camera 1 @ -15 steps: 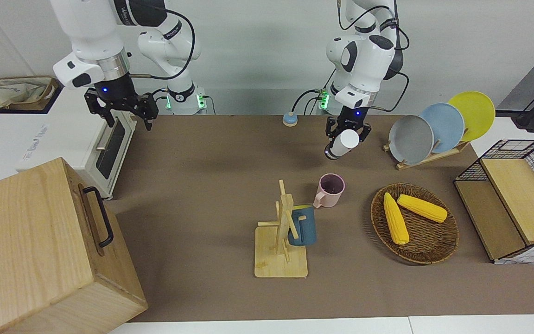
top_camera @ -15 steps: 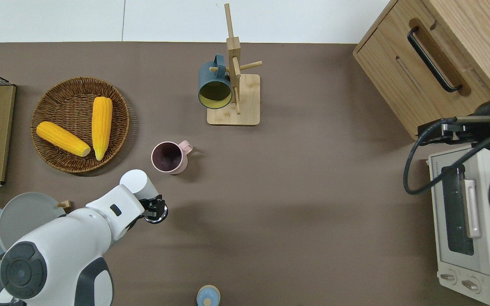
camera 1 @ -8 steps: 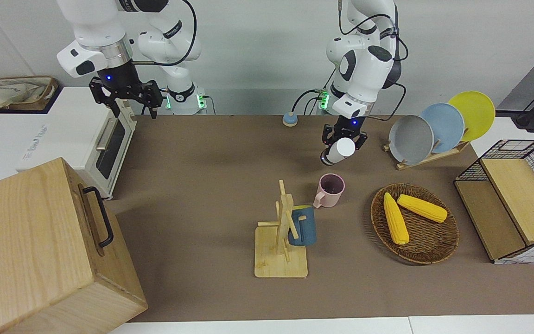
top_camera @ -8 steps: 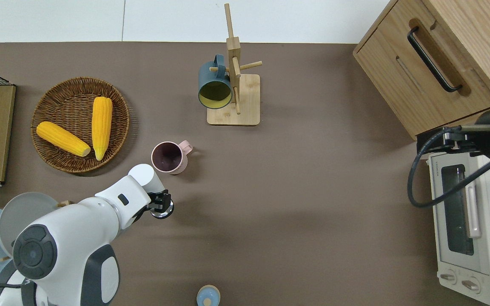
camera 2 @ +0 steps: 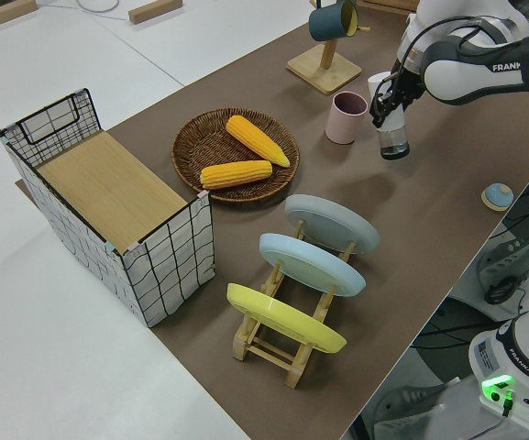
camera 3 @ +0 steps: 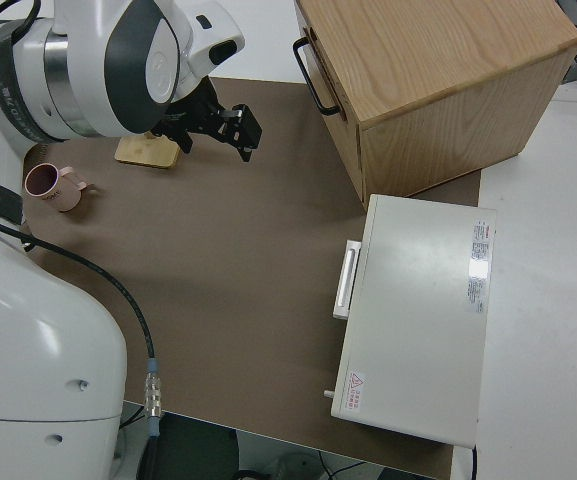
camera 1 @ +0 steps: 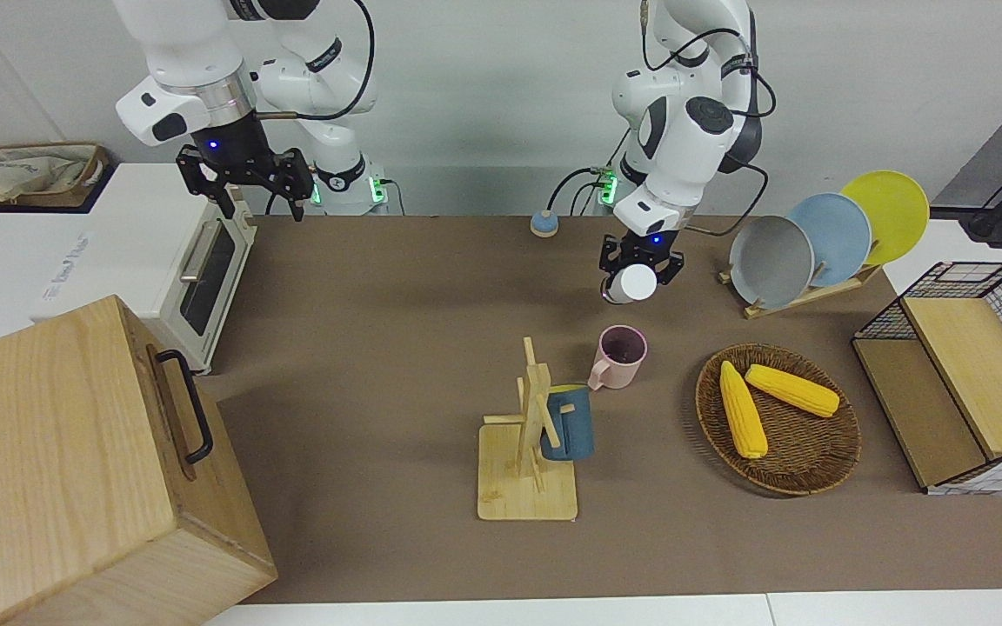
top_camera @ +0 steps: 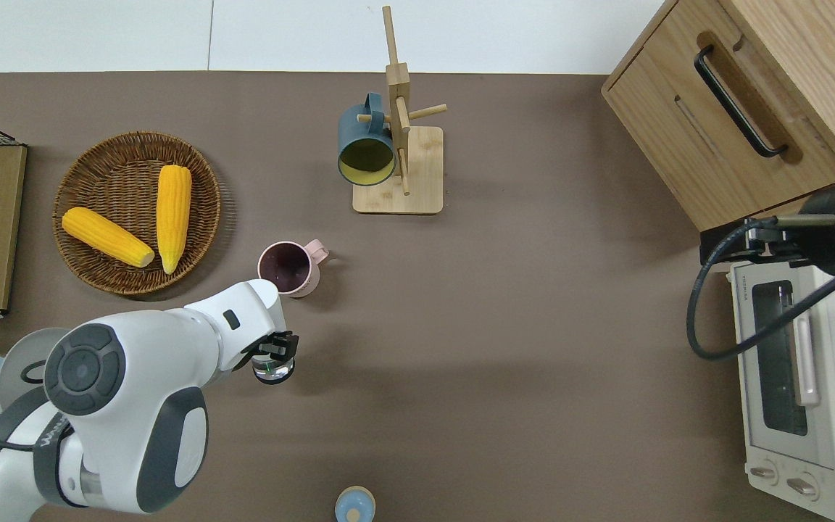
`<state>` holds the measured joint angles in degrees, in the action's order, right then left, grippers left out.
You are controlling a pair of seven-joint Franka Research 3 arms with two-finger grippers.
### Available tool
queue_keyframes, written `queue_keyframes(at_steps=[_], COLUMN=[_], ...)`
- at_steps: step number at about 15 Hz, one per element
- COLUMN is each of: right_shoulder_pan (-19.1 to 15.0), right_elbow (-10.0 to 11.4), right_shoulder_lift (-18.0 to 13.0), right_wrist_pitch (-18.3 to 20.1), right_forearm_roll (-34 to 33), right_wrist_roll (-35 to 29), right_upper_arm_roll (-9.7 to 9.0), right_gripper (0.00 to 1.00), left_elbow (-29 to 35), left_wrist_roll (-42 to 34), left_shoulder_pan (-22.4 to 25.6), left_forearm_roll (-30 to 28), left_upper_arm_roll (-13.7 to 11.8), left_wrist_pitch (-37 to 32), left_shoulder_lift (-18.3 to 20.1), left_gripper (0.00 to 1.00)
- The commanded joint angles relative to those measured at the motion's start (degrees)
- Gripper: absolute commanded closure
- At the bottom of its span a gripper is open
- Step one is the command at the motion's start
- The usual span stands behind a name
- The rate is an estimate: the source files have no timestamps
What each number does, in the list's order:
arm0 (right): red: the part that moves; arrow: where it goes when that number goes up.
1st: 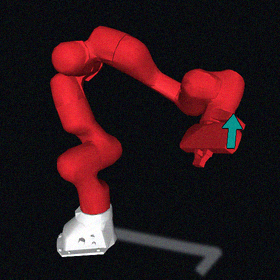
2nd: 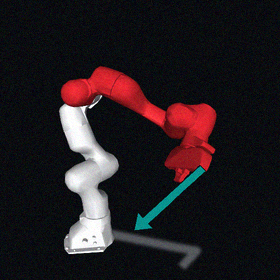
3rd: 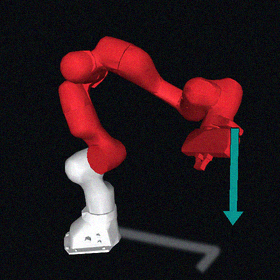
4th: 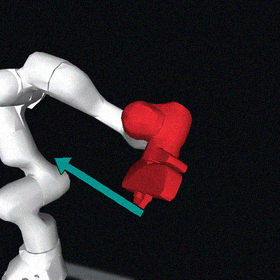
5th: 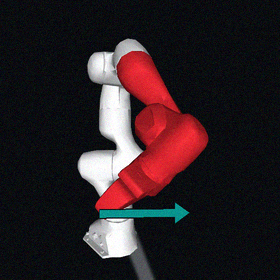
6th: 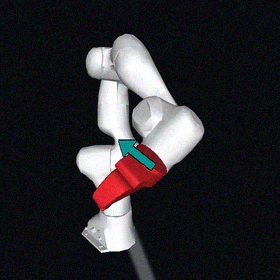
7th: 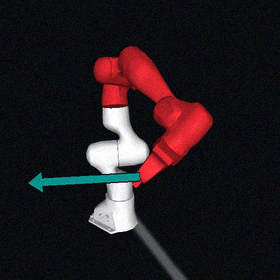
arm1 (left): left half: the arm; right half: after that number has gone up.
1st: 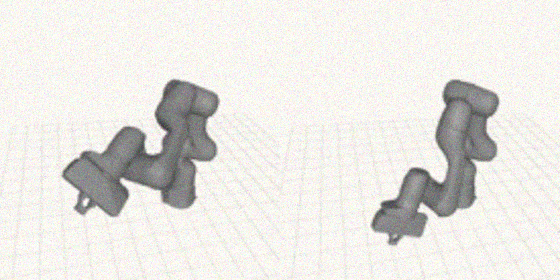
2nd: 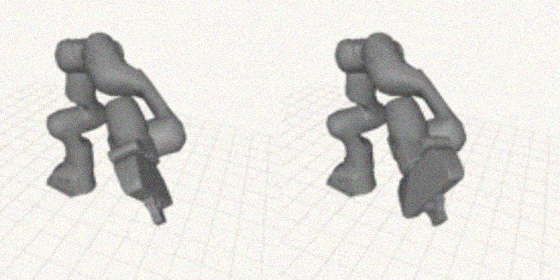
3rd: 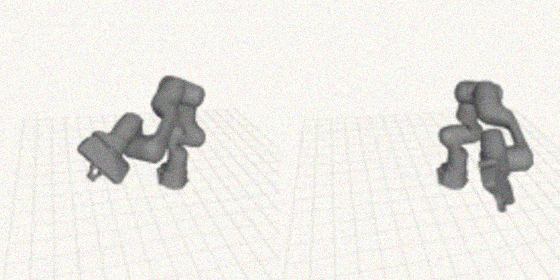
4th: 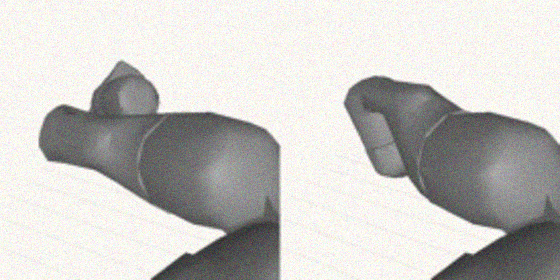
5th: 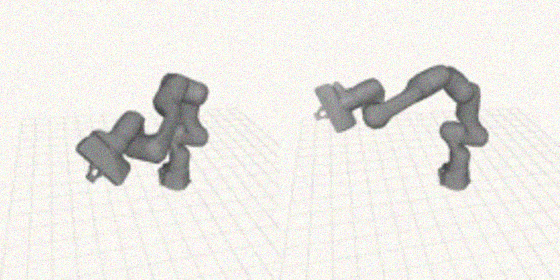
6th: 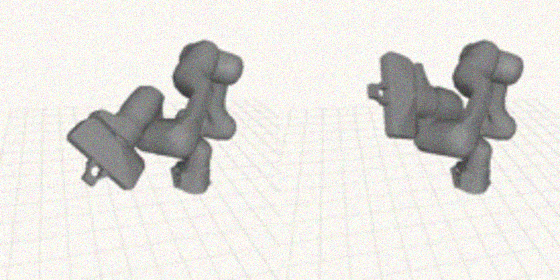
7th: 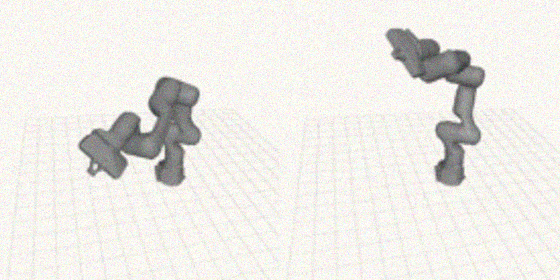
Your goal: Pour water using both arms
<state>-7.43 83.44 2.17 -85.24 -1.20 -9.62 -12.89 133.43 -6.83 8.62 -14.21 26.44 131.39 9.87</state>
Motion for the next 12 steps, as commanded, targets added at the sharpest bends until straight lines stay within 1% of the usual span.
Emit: queue_keyframes(at_steps=[1, 3, 7, 9, 12], right_shoulder_pan=[-0.9, -0.4, -0.5, -0.5, -0.5], right_elbow=[0.1, 0.0, 0.1, 0.1, 0.1], right_shoulder_lift=[-0.1, -0.1, -0.2, -0.1, -0.2], right_wrist_pitch=[0.0, 0.0, 0.0, 0.0, 0.0], right_forearm_roll=[0.9, 0.9, 0.9, 0.9, 0.9], right_wrist_roll=[0.4, 0.4, 0.4, 0.4, 0.4], right_upper_arm_roll=[-0.2, -0.2, -0.2, -0.2, -0.2], right_gripper=[0.007, 0.007, 0.007, 0.007, 0.007], left_elbow=[-7.2, -11.9, -19.2, -20.8, -24.0], left_wrist_roll=[1.8, 2.3, 2.2, 2.3, 2.3], left_shoulder_pan=[0.3, 0.3, 0.4, 0.3, -0.4], left_forearm_roll=[5.5, 7.3, 7.4, 9.3, 9.5], left_upper_arm_roll=[-0.2, -0.4, -1.0, -0.9, -0.9], left_wrist_pitch=[-7.4, -12.9, -21.2, -23.3, -26.8], left_shoulder_lift=[-4.2, -7.8, -13.3, -15.1, -18.7], left_gripper=[1.0, 1.0, 1.0, 1.0, 1.0])
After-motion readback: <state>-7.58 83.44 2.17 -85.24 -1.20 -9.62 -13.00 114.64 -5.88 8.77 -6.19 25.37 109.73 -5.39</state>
